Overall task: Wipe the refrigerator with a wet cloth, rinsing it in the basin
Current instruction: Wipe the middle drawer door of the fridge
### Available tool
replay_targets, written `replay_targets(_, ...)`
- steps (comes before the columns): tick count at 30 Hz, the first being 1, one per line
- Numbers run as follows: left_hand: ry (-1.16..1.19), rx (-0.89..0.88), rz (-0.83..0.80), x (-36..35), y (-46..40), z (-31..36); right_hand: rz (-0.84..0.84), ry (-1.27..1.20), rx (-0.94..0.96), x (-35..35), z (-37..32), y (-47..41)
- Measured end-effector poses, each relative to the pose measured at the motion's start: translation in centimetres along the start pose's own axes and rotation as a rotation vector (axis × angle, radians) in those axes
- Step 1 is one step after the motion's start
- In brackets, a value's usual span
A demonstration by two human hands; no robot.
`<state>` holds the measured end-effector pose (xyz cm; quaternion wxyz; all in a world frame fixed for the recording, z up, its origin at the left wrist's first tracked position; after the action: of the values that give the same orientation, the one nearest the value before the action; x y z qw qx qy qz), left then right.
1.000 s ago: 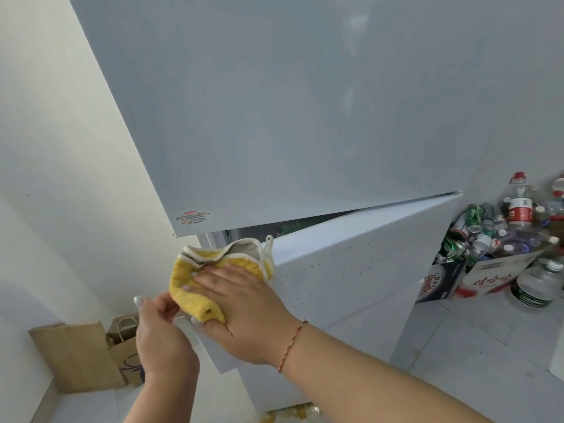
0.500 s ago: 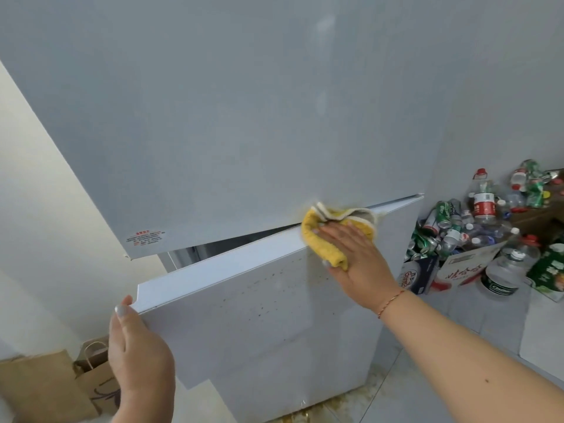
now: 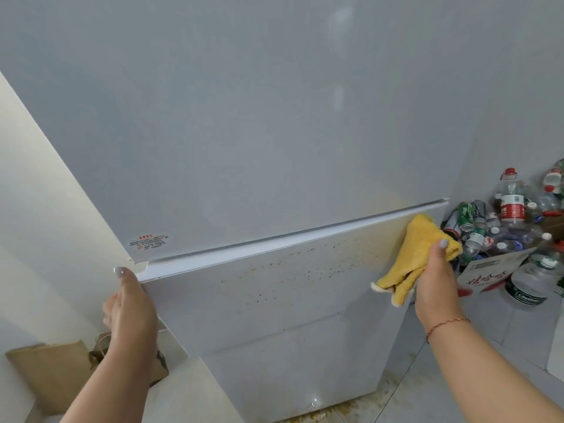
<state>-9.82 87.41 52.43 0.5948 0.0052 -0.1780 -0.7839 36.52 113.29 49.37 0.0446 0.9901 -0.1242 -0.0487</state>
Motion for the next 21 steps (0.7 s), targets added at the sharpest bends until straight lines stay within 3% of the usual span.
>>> replay_targets(4,0.078,-0.056,-0.13,-2.0,0.4,1.4,0.022,-0.117,-0.073,-1.5,1.8,0.2)
replay_targets(8,0.101,-0.097,-0.144,-1.9,1.0,1.4,0.027,-0.055,0.088,-2.9,0.7,0.3)
replay_targets(13,0.128,-0.149,-0.148,-1.2,0.9,1.4,0.064,0.04,0.426,-5.5,-1.3,1.0)
replay_targets(21,0.141,-0.184,-0.177,-0.3,0.1,1.2,0.014,0.33,0.723,-13.7,-0.6,7.4)
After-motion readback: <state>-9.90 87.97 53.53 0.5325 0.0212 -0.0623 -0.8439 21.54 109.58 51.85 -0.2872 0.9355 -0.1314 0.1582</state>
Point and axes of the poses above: each hand's wrist, its own y-axis away from the middle knuckle, its own x-axis out of the back of the hand, z = x × y, the point moved 10 cm from there along -y, towards the middle knuckle, and after that the axes turned 2 degrees about x, right-handed, at the moved point
